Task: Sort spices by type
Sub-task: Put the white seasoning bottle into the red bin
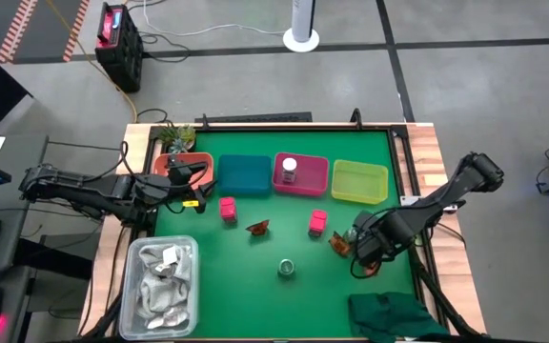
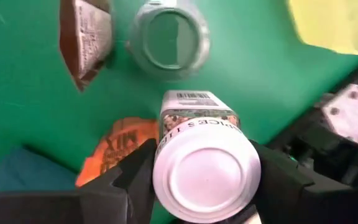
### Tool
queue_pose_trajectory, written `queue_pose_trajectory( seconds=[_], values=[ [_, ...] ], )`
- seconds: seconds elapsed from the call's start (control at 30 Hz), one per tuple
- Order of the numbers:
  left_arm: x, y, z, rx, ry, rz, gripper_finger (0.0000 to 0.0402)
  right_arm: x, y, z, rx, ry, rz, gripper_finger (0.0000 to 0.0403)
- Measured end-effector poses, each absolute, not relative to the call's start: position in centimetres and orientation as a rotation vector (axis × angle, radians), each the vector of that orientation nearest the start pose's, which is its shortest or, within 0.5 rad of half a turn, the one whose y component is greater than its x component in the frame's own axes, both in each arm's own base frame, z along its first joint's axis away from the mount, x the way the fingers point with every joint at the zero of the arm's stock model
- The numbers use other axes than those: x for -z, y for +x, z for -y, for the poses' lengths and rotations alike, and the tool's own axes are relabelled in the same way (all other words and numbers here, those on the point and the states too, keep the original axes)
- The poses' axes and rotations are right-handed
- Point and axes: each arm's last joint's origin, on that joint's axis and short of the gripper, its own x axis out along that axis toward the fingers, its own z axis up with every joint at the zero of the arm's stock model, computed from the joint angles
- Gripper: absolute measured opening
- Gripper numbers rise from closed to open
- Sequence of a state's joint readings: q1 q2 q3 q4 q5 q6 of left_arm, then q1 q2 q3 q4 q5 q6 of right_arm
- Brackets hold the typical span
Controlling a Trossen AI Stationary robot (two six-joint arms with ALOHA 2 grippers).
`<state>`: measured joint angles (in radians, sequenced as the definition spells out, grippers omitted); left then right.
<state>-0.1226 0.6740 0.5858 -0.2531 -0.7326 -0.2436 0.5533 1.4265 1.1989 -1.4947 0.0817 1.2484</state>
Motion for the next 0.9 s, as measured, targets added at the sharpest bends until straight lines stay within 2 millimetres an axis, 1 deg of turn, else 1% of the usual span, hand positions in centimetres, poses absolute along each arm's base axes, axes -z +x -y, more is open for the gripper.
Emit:
queue_pose_trajectory(
  seconds=[0.1,0.2,0.23,0.37,0.6,0.73,0.9],
  values=[
    [-27.7,14.8,-0.1,-0.638,-0.091,-0.239,0.0256,-28.6,18.6,-11.0,0.693,0.351,-1.531,0.0232],
    [-27.7,14.9,-0.1,-0.637,-0.094,-0.231,0.0256,-29.8,18.9,-10.4,0.635,0.342,-1.47,0.0232],
    [-27.8,14.9,-0.1,-0.636,-0.096,-0.224,0.0256,-30.1,19.2,-9.9,0.639,0.34,-1.449,0.0232],
    [-27.9,14.9,-0.1,-0.636,-0.098,-0.218,0.0256,-30.8,19.6,-7.4,0.667,0.297,-1.402,0.0232],
    [-27.7,14.8,-0.1,-0.64,-0.103,-0.233,0.0256,-30.9,20.8,-3.4,0.651,0.238,-1.431,0.0235],
    [-27.5,14.8,-0.1,-0.645,-0.115,-0.247,0.0256,-31.1,22.3,-1.1,0.591,0.211,-1.342,0.0236],
    [-27.4,14.8,-0.1,-0.647,-0.114,-0.252,0.0256,-32.3,24.3,1.6,0.512,0.153,-1.196,0.0237]
  ],
)
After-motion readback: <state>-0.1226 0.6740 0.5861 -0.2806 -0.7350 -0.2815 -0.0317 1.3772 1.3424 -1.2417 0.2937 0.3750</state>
